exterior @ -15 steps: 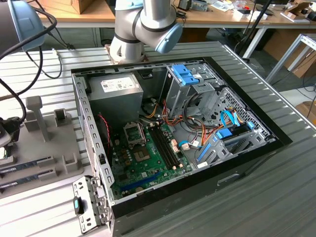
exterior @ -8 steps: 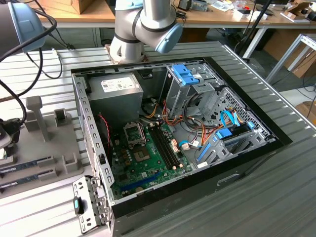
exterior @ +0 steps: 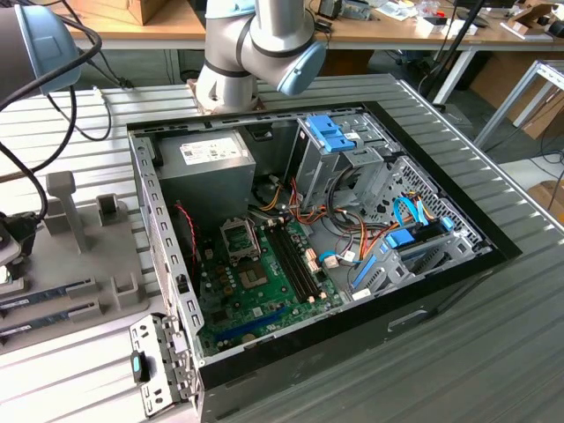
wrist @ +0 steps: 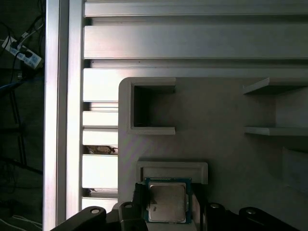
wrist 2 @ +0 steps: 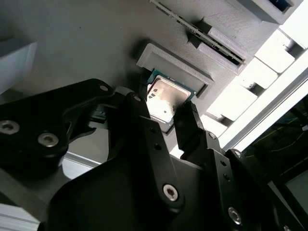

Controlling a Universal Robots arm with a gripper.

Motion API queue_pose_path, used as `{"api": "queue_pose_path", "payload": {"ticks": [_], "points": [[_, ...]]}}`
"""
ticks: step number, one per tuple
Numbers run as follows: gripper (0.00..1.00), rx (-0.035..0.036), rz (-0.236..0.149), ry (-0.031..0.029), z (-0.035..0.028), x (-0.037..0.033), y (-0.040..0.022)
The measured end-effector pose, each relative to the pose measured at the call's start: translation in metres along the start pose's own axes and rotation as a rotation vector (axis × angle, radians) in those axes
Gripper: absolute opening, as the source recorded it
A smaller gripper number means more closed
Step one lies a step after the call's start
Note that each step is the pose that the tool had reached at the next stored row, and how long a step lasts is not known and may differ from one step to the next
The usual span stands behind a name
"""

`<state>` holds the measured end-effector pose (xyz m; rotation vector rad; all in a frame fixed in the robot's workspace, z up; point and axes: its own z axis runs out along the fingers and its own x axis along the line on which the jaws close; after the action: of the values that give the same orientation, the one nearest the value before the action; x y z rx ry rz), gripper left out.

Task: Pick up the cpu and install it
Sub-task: 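Pick up the cpu and move it towards the insertion slot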

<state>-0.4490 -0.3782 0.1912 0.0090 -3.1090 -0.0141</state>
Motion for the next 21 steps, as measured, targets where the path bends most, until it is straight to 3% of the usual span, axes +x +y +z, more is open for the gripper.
{"api": "queue_pose_path", "payload": {"ticks": [21], "points": [[0.47,0.0,0.0,0.0,-0.0051,0.0002,0.0001]]}}
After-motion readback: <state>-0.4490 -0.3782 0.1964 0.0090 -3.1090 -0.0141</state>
